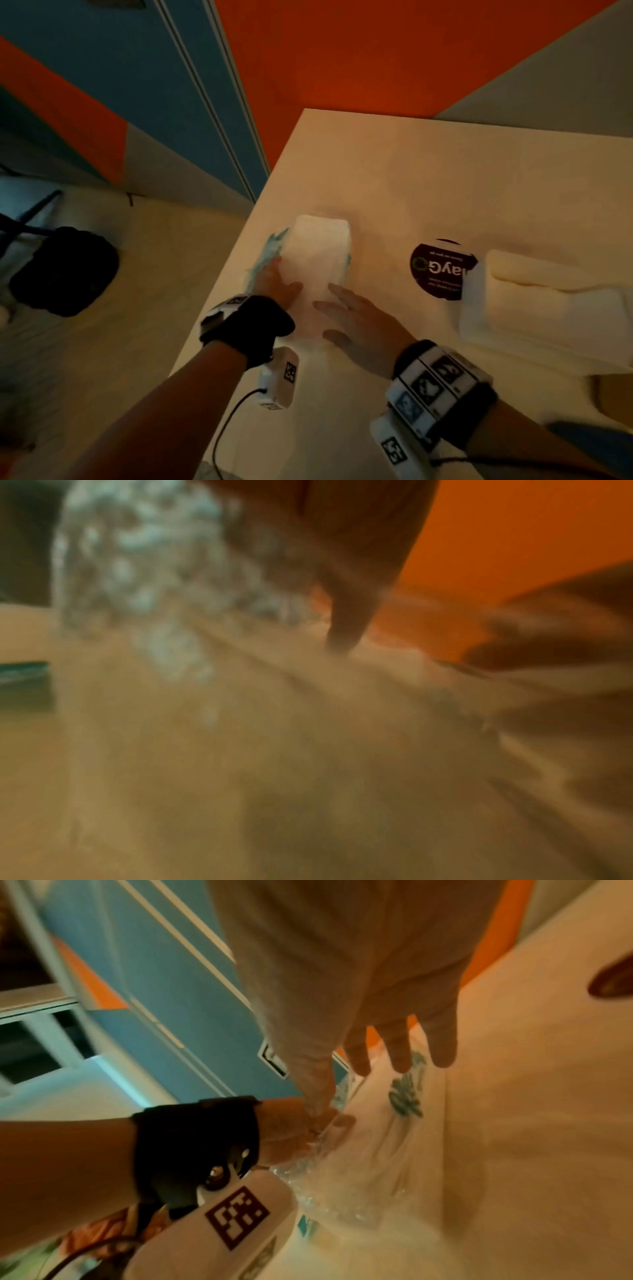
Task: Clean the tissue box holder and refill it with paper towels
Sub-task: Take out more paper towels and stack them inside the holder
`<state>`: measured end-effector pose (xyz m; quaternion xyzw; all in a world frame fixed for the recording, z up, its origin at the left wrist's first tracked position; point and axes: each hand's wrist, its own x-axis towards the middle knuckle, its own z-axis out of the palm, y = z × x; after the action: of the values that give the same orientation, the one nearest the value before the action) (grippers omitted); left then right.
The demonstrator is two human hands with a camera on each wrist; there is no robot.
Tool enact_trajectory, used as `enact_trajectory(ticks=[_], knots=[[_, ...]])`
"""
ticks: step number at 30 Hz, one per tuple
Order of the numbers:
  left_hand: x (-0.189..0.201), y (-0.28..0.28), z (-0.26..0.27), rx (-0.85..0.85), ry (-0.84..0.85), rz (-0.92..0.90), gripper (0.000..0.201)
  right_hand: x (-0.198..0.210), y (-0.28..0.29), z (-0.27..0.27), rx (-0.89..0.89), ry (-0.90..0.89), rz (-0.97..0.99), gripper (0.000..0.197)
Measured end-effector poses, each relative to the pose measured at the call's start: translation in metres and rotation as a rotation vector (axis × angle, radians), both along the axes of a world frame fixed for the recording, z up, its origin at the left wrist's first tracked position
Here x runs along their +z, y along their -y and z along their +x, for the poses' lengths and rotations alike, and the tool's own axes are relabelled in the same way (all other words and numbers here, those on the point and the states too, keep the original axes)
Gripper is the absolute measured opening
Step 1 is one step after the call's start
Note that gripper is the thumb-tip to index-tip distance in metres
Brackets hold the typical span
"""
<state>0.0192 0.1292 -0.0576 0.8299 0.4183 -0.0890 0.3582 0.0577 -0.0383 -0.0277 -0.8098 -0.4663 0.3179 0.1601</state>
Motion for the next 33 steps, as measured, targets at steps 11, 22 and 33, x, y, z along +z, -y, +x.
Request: enact_trajectory(ticks=[11,22,33], knots=[[-0.015,-0.015,0.002,0.257,0.487,-0.047,0.032,-0.016,-0.030,-0.005,-0.257,-0.131,0.009,0.039],[-0.026,-0.016,0.013,0.421,0.655,-0.186,0.023,-0.020,-0.031,-0.002,-0.311,-0.079,-0.027,0.038],[-0.025,-0.020,0.027,0.464,0.374,-0.284,0.034,-0.022,-0.032,-0.004,-0.185,0.494,-0.078,0.020]])
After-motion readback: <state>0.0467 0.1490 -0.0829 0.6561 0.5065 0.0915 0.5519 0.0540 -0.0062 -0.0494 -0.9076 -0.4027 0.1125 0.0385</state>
